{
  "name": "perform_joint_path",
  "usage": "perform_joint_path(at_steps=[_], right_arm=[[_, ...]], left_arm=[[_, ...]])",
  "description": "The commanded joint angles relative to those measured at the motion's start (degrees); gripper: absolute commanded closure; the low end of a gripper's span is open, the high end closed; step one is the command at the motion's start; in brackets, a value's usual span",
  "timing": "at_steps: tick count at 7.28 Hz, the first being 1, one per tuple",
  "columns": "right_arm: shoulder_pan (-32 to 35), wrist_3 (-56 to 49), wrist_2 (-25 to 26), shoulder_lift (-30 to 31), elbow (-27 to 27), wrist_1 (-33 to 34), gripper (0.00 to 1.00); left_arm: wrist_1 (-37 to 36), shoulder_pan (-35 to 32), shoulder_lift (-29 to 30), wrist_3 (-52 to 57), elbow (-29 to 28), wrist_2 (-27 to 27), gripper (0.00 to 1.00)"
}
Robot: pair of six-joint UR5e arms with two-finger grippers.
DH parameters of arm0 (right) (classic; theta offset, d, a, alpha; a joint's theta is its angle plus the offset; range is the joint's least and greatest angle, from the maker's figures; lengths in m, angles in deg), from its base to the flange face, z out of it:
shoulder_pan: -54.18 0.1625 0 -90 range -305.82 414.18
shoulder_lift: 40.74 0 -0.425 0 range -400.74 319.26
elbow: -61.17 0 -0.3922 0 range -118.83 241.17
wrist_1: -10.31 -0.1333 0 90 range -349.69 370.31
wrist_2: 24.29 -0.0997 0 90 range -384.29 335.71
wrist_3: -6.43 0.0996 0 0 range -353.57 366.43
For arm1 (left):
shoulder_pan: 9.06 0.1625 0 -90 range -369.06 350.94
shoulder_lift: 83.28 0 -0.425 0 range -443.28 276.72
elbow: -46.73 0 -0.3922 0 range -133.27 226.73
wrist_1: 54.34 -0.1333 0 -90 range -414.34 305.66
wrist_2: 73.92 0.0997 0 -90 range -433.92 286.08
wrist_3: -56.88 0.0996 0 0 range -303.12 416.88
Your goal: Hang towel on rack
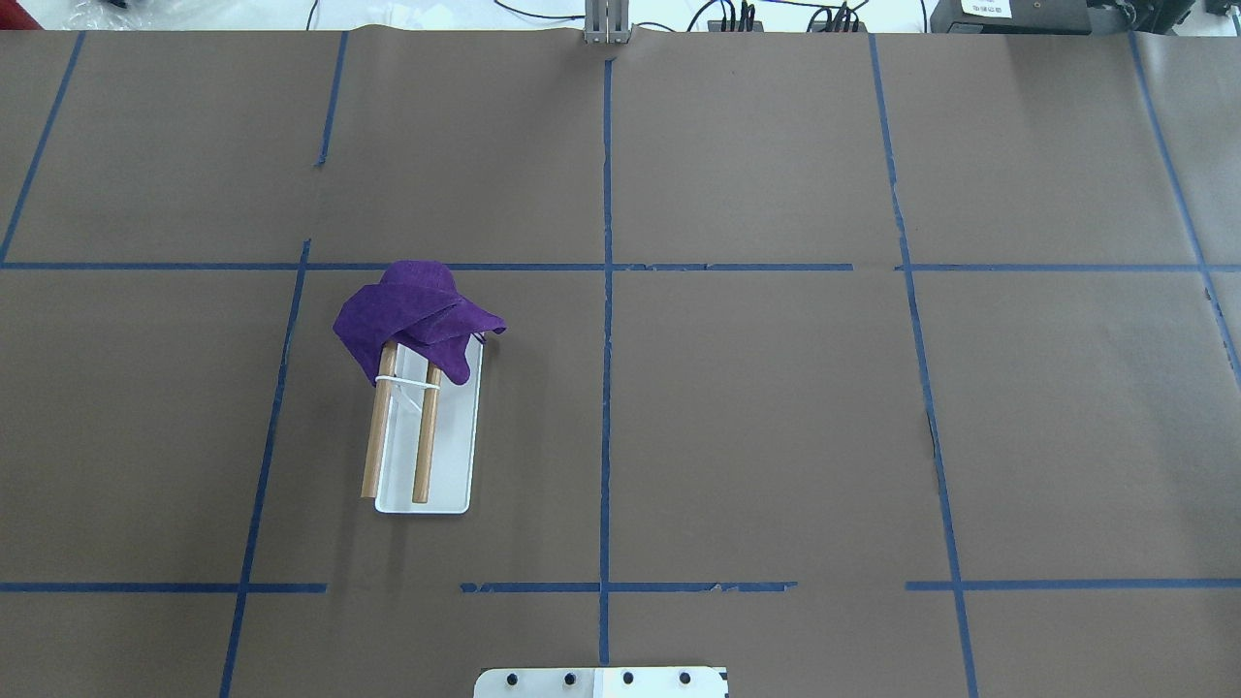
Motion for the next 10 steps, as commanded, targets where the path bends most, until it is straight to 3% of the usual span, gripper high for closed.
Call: perform_joint_path(at_steps=[1, 3, 10], right_arm=[[0.01, 0.46, -0.28, 0.0, -0.03, -0.75, 0.0], [0.01, 0.46, -0.37, 0.08, -0.03, -0.75, 0.0], [0.01, 1.33, -0.37, -0.18, 0.06, -0.66, 0.0]], left_arm=[[0.42, -0.13, -1.37, -0.05, -0.4, -5.45, 0.0], [1.99, -0.04, -2.87, -0.4, -0.14, -7.6, 0.0], [1.56, 0.05, -1.47, -0.14, -0.39, -5.76, 0.0]])
